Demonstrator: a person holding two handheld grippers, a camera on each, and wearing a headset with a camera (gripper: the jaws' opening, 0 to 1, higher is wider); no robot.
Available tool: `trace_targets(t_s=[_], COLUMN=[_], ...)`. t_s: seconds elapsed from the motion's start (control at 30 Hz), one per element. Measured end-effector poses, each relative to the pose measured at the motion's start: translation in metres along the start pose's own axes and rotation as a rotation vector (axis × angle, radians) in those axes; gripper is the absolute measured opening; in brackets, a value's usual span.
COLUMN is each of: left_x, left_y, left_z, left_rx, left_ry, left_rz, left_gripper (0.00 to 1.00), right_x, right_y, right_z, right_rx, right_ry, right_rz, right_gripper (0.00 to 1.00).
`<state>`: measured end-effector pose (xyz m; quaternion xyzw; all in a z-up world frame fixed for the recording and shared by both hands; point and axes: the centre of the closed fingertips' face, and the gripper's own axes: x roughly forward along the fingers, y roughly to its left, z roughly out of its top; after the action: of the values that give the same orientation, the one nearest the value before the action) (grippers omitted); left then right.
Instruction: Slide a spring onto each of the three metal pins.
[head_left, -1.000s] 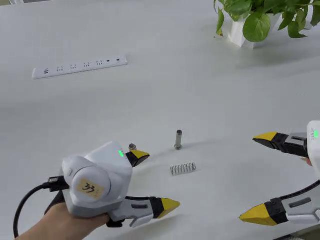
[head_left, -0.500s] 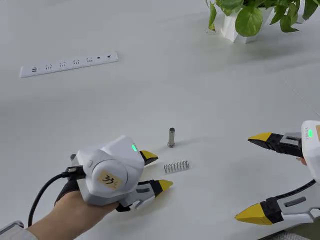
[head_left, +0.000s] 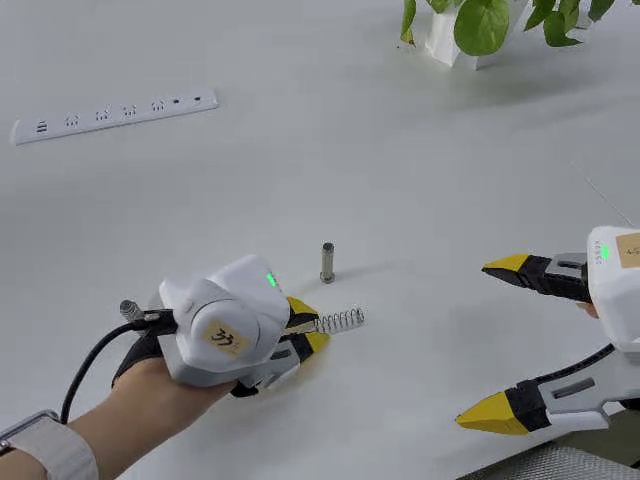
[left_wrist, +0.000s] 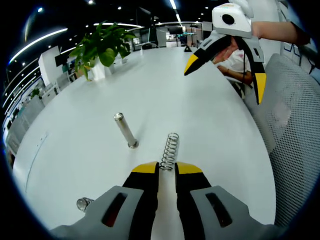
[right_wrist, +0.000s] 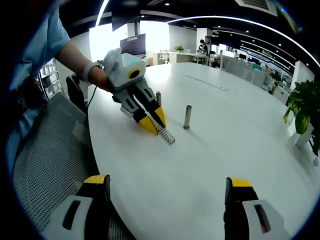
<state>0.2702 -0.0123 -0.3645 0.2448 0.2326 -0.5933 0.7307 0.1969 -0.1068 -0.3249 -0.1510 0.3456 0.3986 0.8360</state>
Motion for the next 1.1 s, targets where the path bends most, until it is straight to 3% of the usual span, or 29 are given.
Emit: trace_targets(t_s=[0.6,1.1], left_x=[-0.001,-0.028], left_y=[-0.001,-0.006], left_z=[0.0,-0.003], left_rx=[-0.032,-0.051], left_ry=[-0.014,-0.037], left_rz=[-0.001,0.011], left_gripper=[0.07,0.07], right_x=[0.005,0.007], right_y=[0.005,0.011], right_z=[0.001,0.01], right_rx=[0.004,-0.021], right_ry=[-0.004,-0.015], right_rz=[0.014,0.033], right_gripper=[0.94,0.93])
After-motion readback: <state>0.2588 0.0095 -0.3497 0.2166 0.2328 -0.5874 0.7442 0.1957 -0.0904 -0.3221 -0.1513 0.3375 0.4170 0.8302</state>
